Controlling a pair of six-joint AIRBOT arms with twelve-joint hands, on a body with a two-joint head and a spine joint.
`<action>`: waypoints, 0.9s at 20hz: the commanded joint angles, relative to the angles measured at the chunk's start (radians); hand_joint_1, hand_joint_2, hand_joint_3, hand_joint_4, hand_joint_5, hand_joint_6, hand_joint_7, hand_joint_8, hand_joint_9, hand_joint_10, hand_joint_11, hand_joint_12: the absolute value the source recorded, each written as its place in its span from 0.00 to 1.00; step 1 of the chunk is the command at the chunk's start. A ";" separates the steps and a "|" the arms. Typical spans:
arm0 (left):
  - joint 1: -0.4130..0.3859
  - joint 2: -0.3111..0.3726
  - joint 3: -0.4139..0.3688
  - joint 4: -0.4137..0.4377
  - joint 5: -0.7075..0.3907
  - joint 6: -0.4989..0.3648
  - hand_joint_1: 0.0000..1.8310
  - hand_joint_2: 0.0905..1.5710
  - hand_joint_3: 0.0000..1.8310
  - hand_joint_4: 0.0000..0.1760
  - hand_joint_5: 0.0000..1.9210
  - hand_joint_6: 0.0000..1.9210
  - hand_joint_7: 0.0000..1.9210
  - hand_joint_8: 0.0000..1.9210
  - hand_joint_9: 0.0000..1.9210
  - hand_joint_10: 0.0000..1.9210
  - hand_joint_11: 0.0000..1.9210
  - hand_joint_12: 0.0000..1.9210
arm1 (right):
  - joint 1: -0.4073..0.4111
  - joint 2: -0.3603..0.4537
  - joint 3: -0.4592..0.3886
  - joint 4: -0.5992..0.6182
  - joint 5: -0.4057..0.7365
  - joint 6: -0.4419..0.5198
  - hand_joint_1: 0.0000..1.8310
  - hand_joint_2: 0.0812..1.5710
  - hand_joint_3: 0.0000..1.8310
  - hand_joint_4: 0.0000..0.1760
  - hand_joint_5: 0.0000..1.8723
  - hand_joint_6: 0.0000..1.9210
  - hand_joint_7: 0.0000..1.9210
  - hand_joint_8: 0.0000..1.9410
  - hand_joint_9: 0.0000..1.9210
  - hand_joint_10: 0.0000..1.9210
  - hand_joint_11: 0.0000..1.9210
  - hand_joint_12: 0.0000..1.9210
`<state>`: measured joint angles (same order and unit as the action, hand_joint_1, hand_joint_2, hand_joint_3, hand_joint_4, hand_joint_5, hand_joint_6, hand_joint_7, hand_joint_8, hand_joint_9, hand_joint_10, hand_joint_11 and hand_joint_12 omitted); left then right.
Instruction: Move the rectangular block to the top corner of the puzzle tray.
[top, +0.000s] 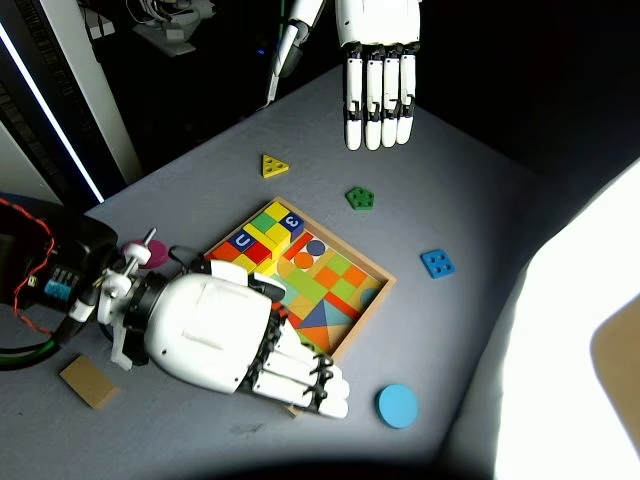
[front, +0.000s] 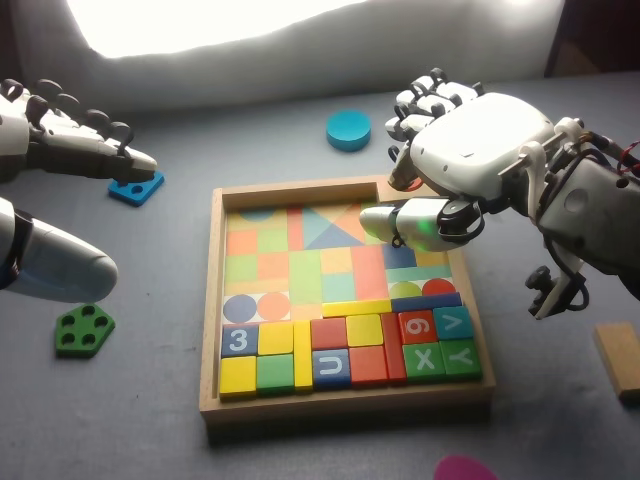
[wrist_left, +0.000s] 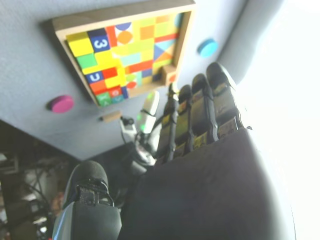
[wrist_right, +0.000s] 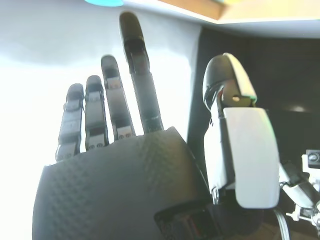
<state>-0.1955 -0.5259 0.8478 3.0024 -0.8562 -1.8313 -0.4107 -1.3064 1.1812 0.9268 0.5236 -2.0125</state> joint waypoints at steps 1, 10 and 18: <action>-0.013 0.000 0.002 0.010 0.085 -0.004 0.00 0.70 0.00 0.10 0.04 0.00 0.06 0.00 0.05 0.00 0.00 0.17 | 0.005 0.006 -0.001 -0.038 0.084 0.003 0.00 0.76 0.00 0.00 0.42 0.01 0.15 0.01 0.03 0.01 0.00 0.00; -0.013 0.000 0.003 0.010 0.085 -0.004 0.00 0.69 0.00 0.12 0.05 0.00 0.07 0.00 0.05 0.00 0.00 0.17 | -0.021 0.002 0.008 -0.040 0.079 0.001 0.00 0.76 0.00 0.00 0.43 0.01 0.14 0.00 0.04 0.01 0.00 0.00; -0.013 0.000 0.003 0.010 0.085 -0.004 0.00 0.69 0.00 0.13 0.05 0.00 0.06 0.01 0.05 0.01 0.04 0.02 | -0.023 -0.004 0.017 -0.040 0.078 0.001 0.00 0.76 0.00 0.00 0.43 0.01 0.14 0.01 0.04 0.01 0.00 0.00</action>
<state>-0.1955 -0.5262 0.8478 3.0020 -0.8562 -1.8317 -0.4366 -1.3132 1.1961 0.9222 0.5228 -2.0140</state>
